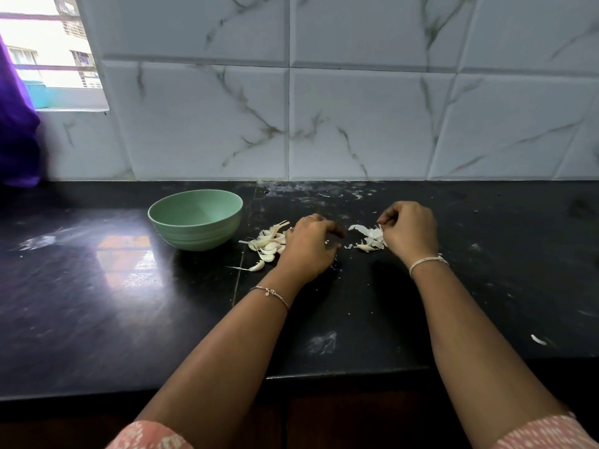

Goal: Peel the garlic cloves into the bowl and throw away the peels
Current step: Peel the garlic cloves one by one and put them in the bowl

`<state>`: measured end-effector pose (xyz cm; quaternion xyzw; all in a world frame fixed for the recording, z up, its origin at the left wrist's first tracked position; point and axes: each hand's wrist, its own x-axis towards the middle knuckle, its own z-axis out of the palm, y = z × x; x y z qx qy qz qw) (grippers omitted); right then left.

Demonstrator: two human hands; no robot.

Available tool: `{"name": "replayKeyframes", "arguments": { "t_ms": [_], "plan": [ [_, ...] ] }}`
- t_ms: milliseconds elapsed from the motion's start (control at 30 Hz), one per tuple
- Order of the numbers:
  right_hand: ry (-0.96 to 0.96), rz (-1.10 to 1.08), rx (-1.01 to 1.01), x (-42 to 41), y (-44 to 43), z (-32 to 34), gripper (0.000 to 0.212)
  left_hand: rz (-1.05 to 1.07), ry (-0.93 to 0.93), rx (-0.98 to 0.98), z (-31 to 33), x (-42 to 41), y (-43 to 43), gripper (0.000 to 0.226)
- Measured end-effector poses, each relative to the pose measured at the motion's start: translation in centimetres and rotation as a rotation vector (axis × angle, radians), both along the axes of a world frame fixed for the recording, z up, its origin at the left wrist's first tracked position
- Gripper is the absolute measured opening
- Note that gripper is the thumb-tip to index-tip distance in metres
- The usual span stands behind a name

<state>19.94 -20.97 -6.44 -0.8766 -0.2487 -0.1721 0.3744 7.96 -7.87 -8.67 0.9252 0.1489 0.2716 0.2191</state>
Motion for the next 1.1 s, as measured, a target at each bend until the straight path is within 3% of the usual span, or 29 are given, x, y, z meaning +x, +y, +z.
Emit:
{"name": "replayKeyframes", "arguments": {
  "t_ms": [167, 267, 533, 667, 767, 867, 1100],
  "plan": [
    [-0.022, -0.049, -0.086, -0.1, -0.6, 0.2, 0.010, -0.040, 0.157, 0.121, -0.3, 0.0, -0.4, 0.032],
    [-0.062, -0.075, -0.076, 0.1, -0.6, 0.2, 0.029, -0.044, 0.132, 0.208, -0.2, 1.0, -1.2, 0.032],
    [-0.178, -0.065, -0.109, 0.3, -0.4, -0.1, 0.015, -0.015, 0.136, 0.387, -0.2, 3.7, -2.5, 0.024],
    [-0.153, -0.063, -0.043, 0.2, -0.4, 0.3, 0.003, 0.002, 0.097, 0.299, -0.2, 3.9, -2.3, 0.021],
    [-0.160, -0.024, 0.054, 0.2, -0.3, 0.3, 0.017, 0.008, -0.011, 0.104, 0.3, 3.7, -2.1, 0.016],
    [-0.174, 0.076, 0.115, -0.3, 0.1, 0.2, 0.012, 0.020, -0.078, -0.041, 0.8, 3.3, -2.0, 0.015],
    [-0.225, 0.058, -0.093, -1.2, 0.3, -0.2, 0.037, 0.064, -0.077, -0.157, 2.5, 1.1, -1.2, 0.021]
  ]
}}
